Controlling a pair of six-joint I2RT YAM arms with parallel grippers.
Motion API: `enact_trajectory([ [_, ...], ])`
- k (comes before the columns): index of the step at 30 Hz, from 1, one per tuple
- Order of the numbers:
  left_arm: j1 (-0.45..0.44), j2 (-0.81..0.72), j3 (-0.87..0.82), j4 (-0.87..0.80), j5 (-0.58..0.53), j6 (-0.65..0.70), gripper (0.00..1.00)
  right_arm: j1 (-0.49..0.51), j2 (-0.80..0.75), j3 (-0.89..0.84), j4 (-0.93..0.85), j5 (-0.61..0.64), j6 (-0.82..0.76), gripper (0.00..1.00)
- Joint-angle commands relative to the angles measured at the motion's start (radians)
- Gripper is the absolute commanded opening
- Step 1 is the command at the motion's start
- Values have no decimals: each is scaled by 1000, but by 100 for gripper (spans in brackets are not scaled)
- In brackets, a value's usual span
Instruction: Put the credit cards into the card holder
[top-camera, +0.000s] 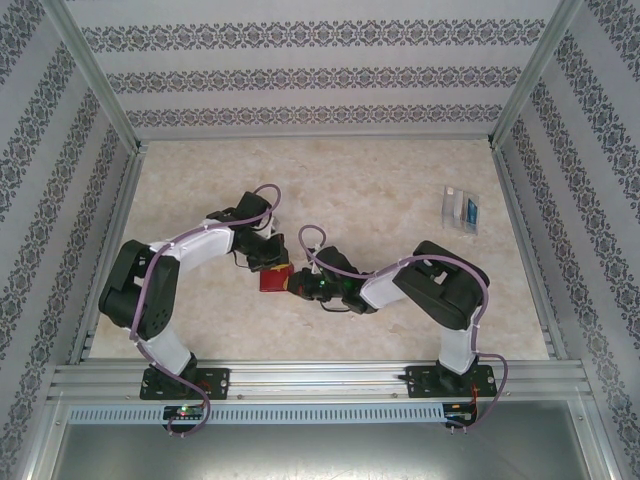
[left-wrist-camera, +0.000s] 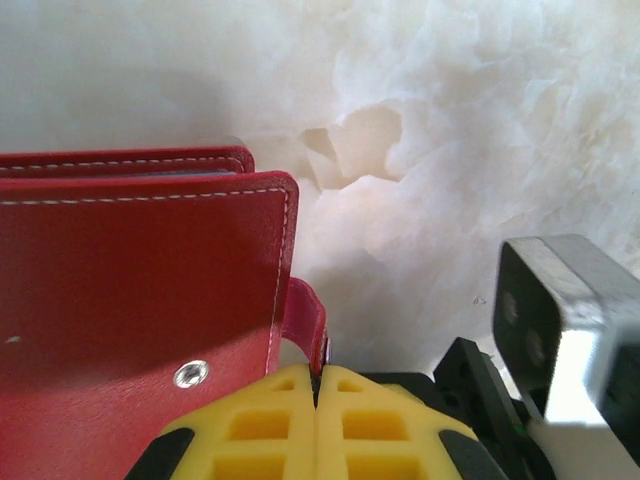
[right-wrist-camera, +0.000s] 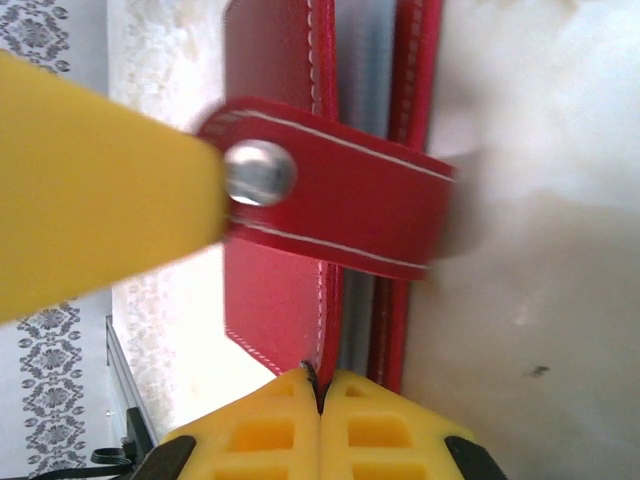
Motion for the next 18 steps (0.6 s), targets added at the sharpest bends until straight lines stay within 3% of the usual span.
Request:
enact_trajectory([
  [1, 18, -27, -1, -40, -23, 29, 0, -11, 29, 9, -19, 4, 29, 3],
  [18, 55, -11, -66, -26, -32, 38, 0, -24, 32, -2, -40, 12, 49, 5],
])
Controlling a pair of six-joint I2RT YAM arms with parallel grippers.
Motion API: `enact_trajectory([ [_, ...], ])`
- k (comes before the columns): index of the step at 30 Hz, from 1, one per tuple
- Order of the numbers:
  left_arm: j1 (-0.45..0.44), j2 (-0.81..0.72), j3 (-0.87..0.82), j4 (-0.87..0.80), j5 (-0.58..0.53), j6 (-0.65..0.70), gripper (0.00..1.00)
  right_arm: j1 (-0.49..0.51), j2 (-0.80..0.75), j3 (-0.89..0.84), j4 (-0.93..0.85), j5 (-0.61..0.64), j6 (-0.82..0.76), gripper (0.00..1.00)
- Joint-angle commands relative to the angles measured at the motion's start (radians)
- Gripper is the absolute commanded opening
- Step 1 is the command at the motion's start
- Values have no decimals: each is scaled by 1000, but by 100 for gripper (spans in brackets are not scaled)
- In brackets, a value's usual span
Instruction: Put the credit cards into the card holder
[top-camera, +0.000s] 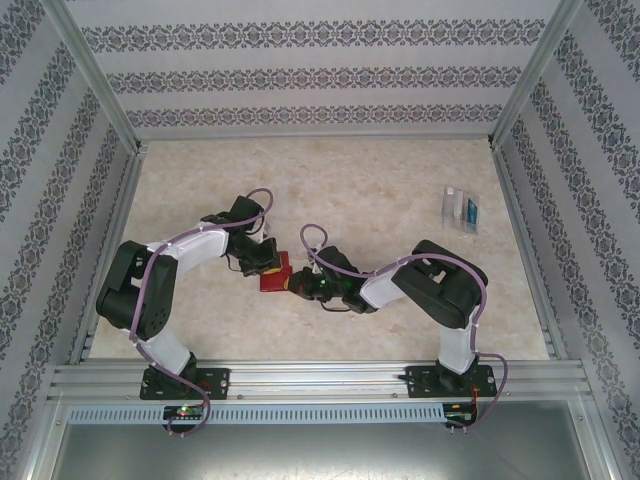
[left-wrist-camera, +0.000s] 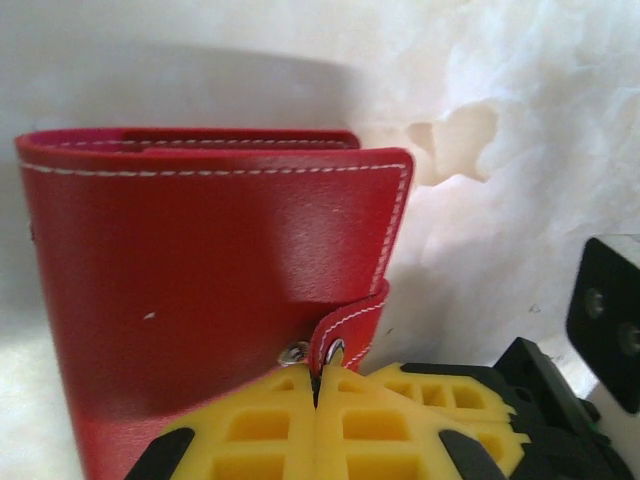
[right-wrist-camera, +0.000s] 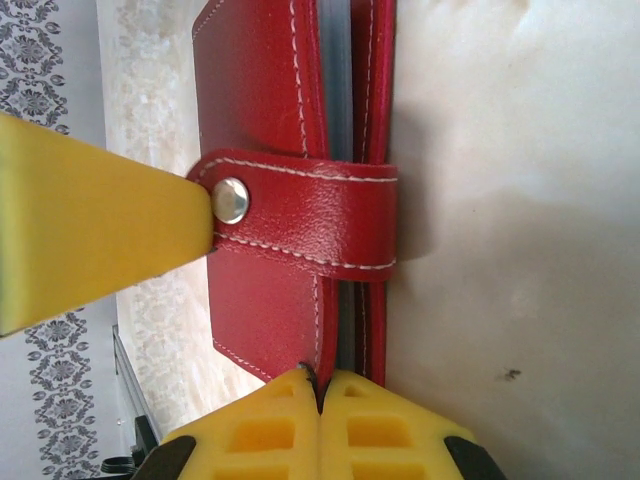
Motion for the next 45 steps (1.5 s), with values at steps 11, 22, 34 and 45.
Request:
enact_trajectory([
  [11, 27, 42, -12, -18, -8, 35, 0, -17, 28, 5, -55, 17, 14, 5],
  [22, 28, 59, -44, 3, 1, 24, 0, -26, 32, 7, -59, 19, 20, 5],
  [34, 39, 67, -70, 22, 8, 23, 0, -85, -103, 64, -228, -19, -39, 28],
  [45, 55, 49, -96, 59, 34, 3, 0, -90, 6, 277, -346, -133, -101, 5],
])
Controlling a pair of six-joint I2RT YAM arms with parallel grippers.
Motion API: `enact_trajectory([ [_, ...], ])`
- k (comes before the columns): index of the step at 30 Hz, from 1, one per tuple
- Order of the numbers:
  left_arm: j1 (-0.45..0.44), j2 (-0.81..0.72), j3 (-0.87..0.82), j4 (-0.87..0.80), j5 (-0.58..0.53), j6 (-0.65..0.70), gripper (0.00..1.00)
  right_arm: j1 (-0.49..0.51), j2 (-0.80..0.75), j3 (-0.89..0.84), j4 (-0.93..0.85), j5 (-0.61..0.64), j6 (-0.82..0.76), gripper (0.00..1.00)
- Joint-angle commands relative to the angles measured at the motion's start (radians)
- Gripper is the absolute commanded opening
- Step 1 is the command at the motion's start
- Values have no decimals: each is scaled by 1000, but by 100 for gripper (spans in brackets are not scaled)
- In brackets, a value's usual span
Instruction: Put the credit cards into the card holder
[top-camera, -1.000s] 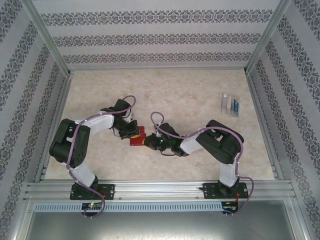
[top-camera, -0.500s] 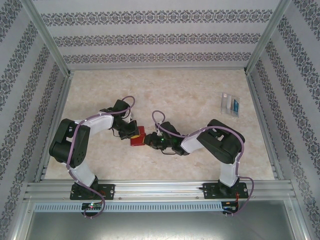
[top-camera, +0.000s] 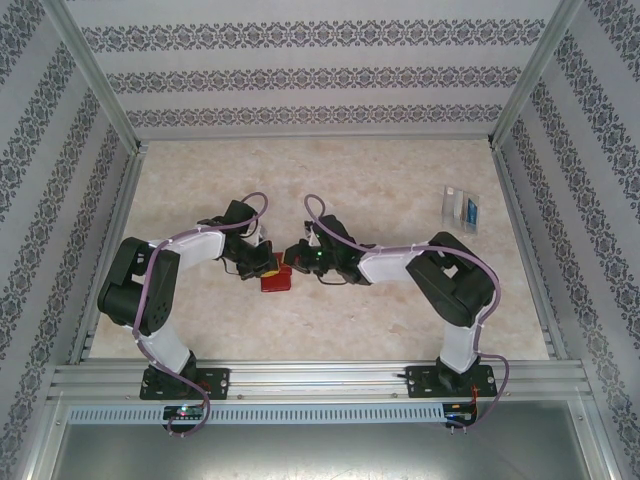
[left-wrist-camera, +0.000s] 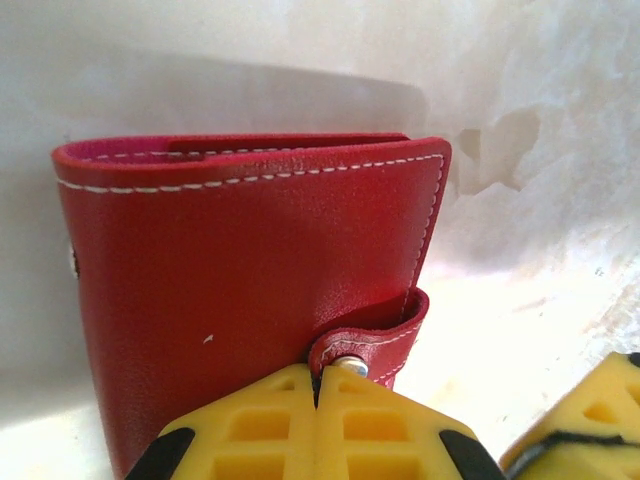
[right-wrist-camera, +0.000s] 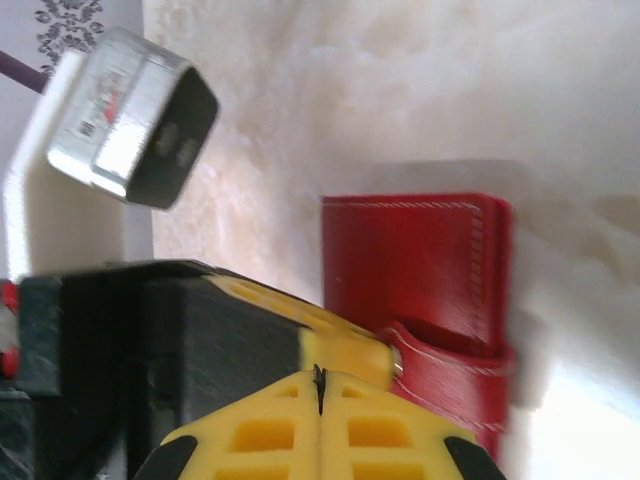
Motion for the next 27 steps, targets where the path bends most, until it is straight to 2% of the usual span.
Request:
enact_trajectory([
  [1, 12, 16, -47, -5, -33, -4, 0, 3, 42, 46, -73, -46, -36, 5],
  [15, 22, 21, -60, 20, -18, 0, 0, 19, 148, 56, -103, -20, -29, 3],
  [23, 23, 29, -49, 22, -4, -3, 0, 27, 140, 159, -390, 45, -145, 6],
  [27, 27, 31, -55, 50, 25, -17, 0, 68, 183, 248, -618, 152, -231, 6],
])
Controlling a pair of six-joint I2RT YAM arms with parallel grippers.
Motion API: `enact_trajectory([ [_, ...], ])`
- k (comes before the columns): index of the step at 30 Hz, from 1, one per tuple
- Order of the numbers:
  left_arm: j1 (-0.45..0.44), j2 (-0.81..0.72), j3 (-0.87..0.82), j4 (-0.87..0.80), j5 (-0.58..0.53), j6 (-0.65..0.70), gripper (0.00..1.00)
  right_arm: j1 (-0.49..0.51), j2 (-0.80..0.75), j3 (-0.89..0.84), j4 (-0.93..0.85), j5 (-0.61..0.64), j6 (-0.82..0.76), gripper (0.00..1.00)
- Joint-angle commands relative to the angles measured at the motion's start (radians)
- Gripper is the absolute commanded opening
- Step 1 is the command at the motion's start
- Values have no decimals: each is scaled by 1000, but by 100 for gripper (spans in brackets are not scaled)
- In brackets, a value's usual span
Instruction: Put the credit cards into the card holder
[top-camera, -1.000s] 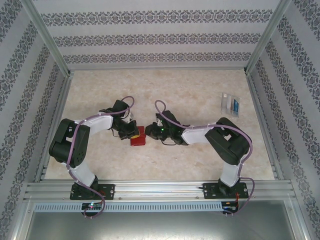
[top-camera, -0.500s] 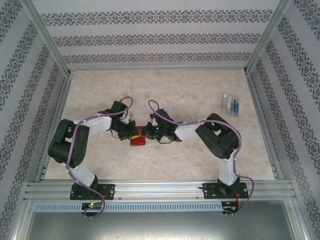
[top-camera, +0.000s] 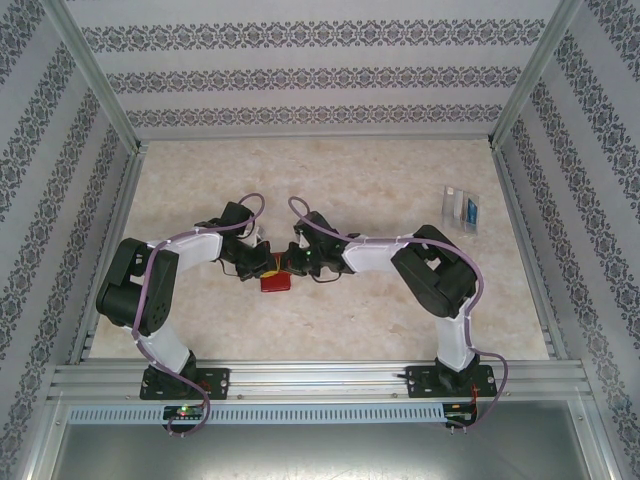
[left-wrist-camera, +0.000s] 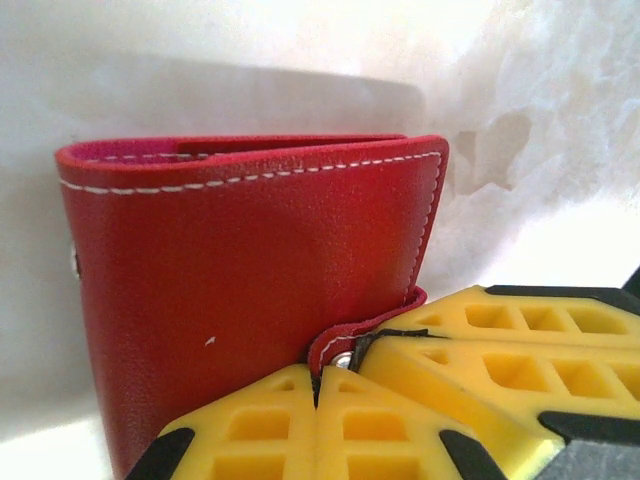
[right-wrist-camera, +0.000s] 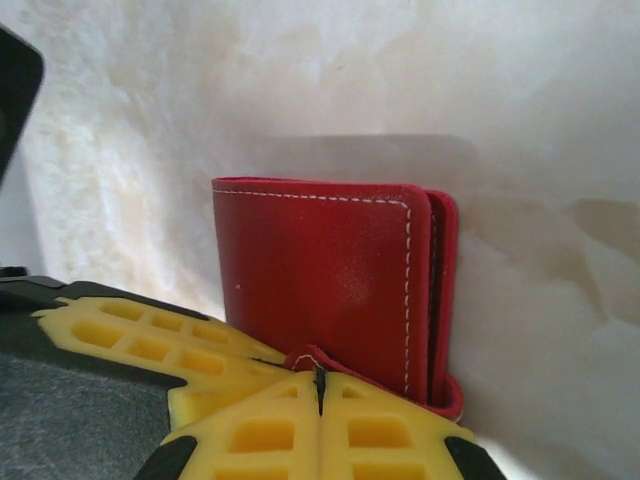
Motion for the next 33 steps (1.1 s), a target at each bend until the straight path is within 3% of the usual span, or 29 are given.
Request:
enact_trajectory([
  [1, 11, 39, -31, 24, 3, -21, 0, 52, 79, 49, -286, 151, -105, 6],
  [4, 27, 37, -45, 76, 52, -46, 1, 74, 100, 57, -341, 240, -122, 5],
  [8, 54, 9, -81, 166, 103, -97, 11, 78, 105, 64, -384, 313, -142, 5],
  [16, 112, -154, -87, 170, 90, -136, 11, 84, 55, 67, -352, 324, -207, 7],
  [20, 148, -274, -81, 112, 13, -131, 12, 66, -23, 82, -327, 315, -250, 14],
  [25, 154, -314, 47, -152, -226, -4, 20, 39, -171, 51, -248, 307, -272, 30],
  [28, 152, -378, 56, -170, -366, 15, 41, 15, -307, 3, -214, 372, -300, 46],
  [32, 143, -523, 29, -136, -565, 52, 65, -11, -533, -66, -224, 561, -413, 63],
  [33, 136, -554, 28, -135, -626, 72, 94, -14, -595, -90, -223, 615, -454, 70],
])
